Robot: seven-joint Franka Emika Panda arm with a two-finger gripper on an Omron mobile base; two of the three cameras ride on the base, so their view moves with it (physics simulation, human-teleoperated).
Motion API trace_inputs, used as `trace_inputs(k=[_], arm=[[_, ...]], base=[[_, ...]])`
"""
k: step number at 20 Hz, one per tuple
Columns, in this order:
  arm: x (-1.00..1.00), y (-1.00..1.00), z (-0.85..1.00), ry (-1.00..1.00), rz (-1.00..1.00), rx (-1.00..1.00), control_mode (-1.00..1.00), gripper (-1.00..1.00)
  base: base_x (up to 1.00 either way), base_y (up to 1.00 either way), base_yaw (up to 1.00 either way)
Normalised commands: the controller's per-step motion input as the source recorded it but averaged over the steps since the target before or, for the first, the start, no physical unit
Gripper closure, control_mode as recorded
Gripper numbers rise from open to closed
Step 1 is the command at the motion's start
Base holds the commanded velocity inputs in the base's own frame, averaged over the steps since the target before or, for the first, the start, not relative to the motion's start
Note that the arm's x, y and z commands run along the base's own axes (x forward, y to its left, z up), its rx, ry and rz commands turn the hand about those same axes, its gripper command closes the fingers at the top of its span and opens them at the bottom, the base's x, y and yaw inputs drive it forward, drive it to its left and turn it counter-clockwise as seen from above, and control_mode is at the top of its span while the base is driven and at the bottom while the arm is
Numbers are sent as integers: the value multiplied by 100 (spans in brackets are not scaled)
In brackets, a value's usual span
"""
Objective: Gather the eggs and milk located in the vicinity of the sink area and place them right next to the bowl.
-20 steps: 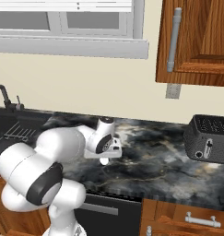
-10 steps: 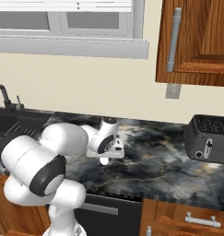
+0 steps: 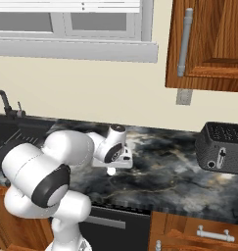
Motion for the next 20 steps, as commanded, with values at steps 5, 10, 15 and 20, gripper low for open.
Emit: trace_inputs(k=[5, 10, 15, 20], arm=[[0, 0, 0, -4, 0, 11, -100, 100], [0, 13, 0, -7, 0, 13, -100, 100], [0, 16, 0, -13, 4, 8, -100, 100], [0, 15, 0, -25, 9, 4, -100, 100]], base=[[0, 0, 0], [0, 0, 0], [0, 0, 0], [0, 0, 0]])
